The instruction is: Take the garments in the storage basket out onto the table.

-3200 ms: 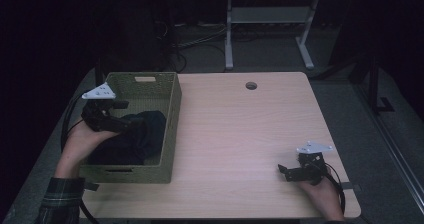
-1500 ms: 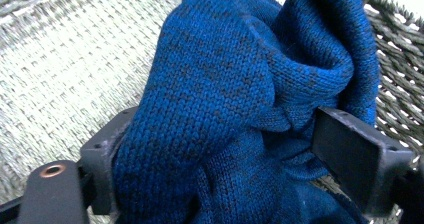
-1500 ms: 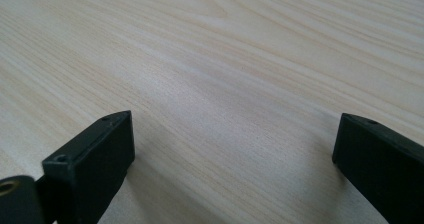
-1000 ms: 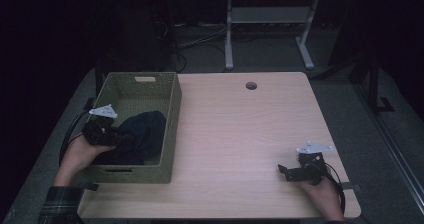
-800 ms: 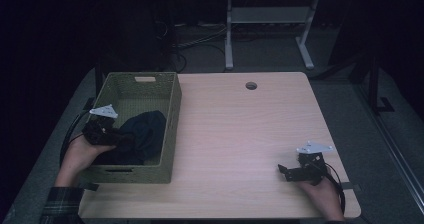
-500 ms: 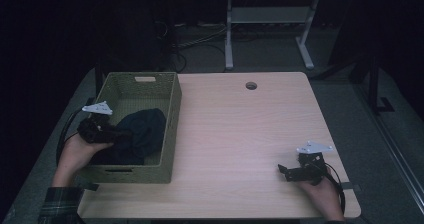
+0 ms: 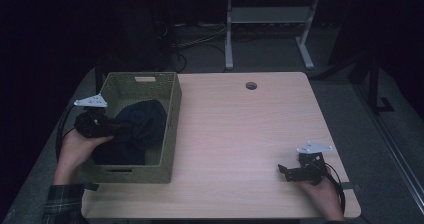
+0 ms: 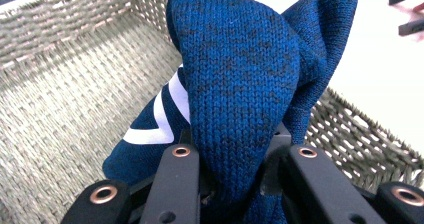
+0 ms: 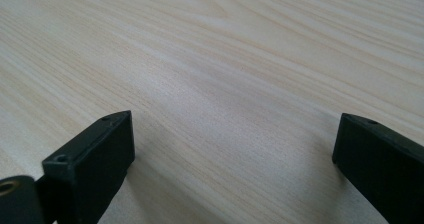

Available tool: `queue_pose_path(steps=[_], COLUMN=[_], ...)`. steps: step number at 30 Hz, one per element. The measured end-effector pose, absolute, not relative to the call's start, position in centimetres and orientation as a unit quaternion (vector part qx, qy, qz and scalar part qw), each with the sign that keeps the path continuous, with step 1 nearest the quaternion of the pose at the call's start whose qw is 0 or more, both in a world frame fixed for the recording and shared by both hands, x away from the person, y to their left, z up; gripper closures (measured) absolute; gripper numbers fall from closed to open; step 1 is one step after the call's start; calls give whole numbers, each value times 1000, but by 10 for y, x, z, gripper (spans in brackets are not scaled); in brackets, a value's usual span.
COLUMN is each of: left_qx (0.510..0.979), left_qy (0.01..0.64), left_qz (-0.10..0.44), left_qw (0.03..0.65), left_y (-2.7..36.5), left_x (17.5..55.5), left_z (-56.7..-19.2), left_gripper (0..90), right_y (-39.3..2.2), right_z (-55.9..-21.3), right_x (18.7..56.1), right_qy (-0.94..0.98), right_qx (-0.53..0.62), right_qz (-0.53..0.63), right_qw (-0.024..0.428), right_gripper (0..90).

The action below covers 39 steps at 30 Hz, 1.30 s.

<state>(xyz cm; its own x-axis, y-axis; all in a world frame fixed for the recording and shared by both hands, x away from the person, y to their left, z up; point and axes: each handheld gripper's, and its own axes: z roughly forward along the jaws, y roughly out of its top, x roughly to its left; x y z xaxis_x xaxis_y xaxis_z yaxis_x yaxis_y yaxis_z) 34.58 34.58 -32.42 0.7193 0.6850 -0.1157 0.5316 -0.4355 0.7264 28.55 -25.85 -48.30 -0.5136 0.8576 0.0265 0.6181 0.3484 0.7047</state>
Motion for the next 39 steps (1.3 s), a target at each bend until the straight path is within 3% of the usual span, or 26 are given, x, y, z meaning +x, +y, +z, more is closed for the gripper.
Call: queue_pose_path(steps=[39], left_qx=[799], left_qy=[346], left_qz=[163], left_qw=[464], left_y=[335], left_x=[337], left_z=[-247], left_gripper=[750], right_y=[-258], right_z=[-483], right_x=[285], right_qy=[801], right_qx=[461], right_qz=[338], right_qw=[177], right_gripper=[31])
